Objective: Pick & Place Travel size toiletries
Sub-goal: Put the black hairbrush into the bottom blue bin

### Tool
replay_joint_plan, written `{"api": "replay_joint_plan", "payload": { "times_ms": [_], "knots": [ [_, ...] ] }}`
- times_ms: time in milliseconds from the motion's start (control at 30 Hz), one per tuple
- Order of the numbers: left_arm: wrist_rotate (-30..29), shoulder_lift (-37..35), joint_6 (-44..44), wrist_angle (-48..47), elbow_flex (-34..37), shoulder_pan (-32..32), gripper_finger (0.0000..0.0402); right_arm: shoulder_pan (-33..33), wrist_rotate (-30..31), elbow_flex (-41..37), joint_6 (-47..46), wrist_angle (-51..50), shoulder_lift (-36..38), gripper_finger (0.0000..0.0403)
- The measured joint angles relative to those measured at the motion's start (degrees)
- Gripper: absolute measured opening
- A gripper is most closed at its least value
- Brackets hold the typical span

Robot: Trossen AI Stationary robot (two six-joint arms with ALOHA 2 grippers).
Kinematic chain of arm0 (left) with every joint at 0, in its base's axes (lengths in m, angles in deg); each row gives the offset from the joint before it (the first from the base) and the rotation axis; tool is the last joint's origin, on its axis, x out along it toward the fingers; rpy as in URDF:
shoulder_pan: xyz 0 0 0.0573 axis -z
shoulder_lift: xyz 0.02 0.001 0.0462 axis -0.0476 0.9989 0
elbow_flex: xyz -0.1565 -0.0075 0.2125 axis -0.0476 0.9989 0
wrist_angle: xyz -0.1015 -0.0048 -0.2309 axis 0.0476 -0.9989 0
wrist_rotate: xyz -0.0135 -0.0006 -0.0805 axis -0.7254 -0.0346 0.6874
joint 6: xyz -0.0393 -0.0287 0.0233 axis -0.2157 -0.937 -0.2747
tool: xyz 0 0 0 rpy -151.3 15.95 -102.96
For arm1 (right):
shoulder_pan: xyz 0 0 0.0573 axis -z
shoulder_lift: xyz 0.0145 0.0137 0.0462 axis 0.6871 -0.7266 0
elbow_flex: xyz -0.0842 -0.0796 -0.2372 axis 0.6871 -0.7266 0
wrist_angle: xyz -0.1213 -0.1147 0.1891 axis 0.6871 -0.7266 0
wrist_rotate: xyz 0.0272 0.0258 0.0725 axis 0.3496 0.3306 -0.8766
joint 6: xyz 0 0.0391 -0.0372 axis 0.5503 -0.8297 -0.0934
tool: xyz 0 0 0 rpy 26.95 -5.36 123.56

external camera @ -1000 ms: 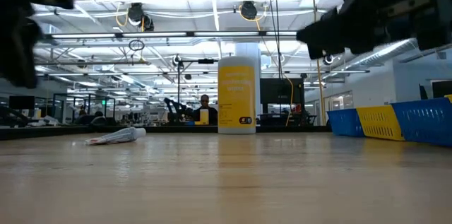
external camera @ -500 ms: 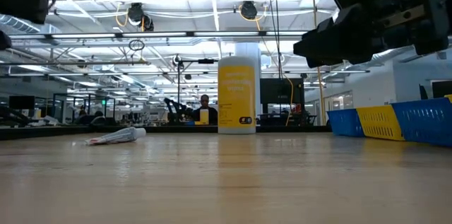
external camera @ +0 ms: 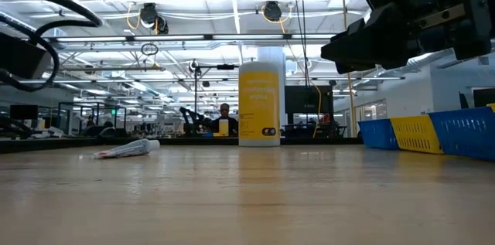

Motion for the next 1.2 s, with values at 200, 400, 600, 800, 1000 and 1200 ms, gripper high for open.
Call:
{"api": "replay_joint_plan", "payload": {
  "times_ms": [200,400,600,800,1000,1200],
  "knots": [
    [2.0,1.4,3.9,-0.1,0.0,-1.3,0.0279,0.0,0.0,0.0,0.0,0.0,0.0,0.0001],
    [4.2,1.3,5.8,-1.7,0.1,-1.8,0.0164,0.0,0.0,0.0,0.0,0.0,0.0,0.0001],
    [5.4,1.4,8.0,-4.4,-0.4,-1.8,0.0022,0.0,0.0,0.0,0.0,0.0,0.0,0.0001],
    [-0.8,1.2,10.1,-10.8,-6.9,-1.8,0.0014,0.0,0.0,0.0,0.0,0.0,0.0,0.0004],
    [-14.9,1.1,19.2,-3.2,-14.8,-2.7,0.0009,0.0,-0.2,0.0,0.2,-0.4,0.0,0.0017],
    [-23.5,1.2,38.1,21.4,-16.4,-5.9,0.0004,-0.9,-0.2,0.0,0.2,-0.8,0.0,0.0064]
  ]
}}
